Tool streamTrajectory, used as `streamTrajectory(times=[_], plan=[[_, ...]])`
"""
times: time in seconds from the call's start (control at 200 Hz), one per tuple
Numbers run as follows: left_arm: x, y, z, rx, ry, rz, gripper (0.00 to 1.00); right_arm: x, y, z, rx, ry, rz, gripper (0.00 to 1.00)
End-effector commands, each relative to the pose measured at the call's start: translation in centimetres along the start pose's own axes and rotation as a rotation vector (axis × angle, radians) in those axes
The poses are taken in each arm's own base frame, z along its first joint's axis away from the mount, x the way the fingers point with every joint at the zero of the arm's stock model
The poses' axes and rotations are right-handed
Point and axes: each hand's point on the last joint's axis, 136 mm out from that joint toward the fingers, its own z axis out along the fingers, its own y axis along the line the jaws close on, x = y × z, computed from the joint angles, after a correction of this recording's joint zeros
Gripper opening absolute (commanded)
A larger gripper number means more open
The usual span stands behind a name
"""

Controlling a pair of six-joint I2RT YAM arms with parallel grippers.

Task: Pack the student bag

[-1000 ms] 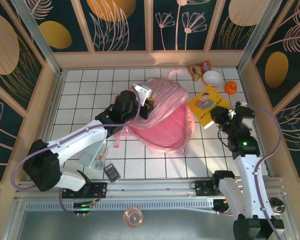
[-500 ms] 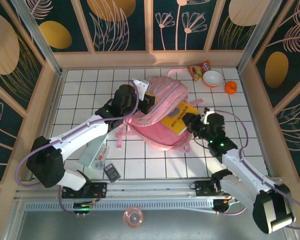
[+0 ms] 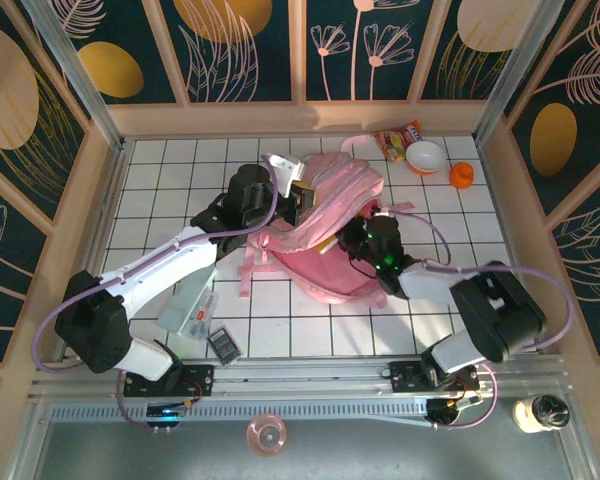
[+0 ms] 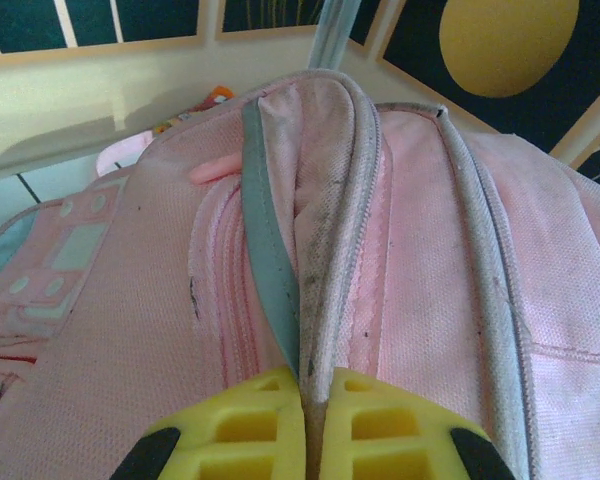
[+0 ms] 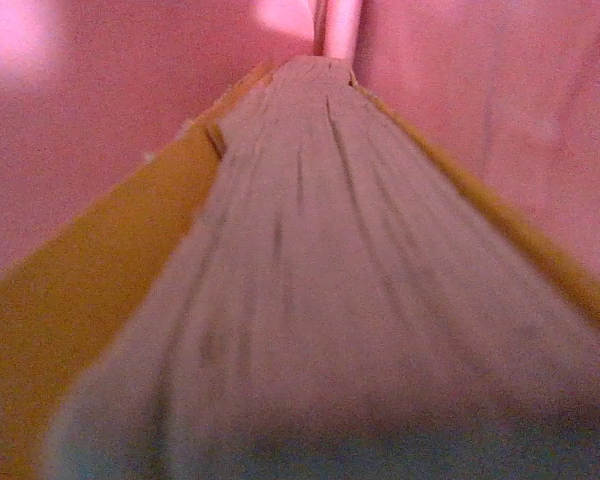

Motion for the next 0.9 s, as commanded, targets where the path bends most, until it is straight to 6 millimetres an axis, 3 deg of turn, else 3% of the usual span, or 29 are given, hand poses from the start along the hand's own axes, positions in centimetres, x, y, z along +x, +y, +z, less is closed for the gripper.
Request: streamTrajectory(times=[0.0, 0.12, 0.22, 0.27, 0.325, 0.555, 0.736, 0.806, 0.821, 0.896], plan=[[-8.6, -3.3, -2.3, 0.111, -0.262, 0.057, 0.0, -2.1, 5.7, 1.8, -0.184, -0.104, 0.023, 0.0], [-8.7, -3.1, -2.5, 0.098, -0.268, 0.058, 0.0, -2.4, 2.8, 4.0, -0.074, -0.126, 0.05, 0.03], [-8.3, -2.4, -2.2, 0.063, -0.255, 0.059, 0.0, -2.1, 0.2, 5.0, 0.016, -0.113, 0.064, 0.24], [-8.0, -1.9, -2.1, 0.044, -0.245, 0.06, 0.0, -1.8, -0.7, 4.9, 0.044, -0.102, 0.069, 0.4], [-7.7, -1.4, -2.1, 0.024, -0.239, 0.061, 0.0, -1.5, -1.4, 4.3, 0.063, -0.095, 0.064, 0.48], [-6.6, 0.6, -2.0, -0.045, -0.21, 0.074, 0.0, -1.3, -2.9, -0.8, 0.167, -0.09, -0.011, 0.69], [-5.6, 1.6, -1.6, -0.082, -0.178, 0.107, 0.0, -0.9, -4.2, -6.1, 0.269, -0.064, -0.065, 0.71], [-4.7, 2.0, -1.2, -0.093, -0.146, 0.134, 0.0, -0.7, -3.7, -8.2, 0.278, -0.061, -0.101, 0.71], [-4.4, 2.1, -1.0, -0.095, -0.137, 0.141, 0.0, -1.7, -3.6, -8.7, 0.281, -0.087, -0.1, 0.71], [-2.5, 2.5, -0.3, -0.096, -0.085, 0.188, 0.0, -2.6, -2.3, -11.0, 0.283, -0.118, -0.145, 0.7]])
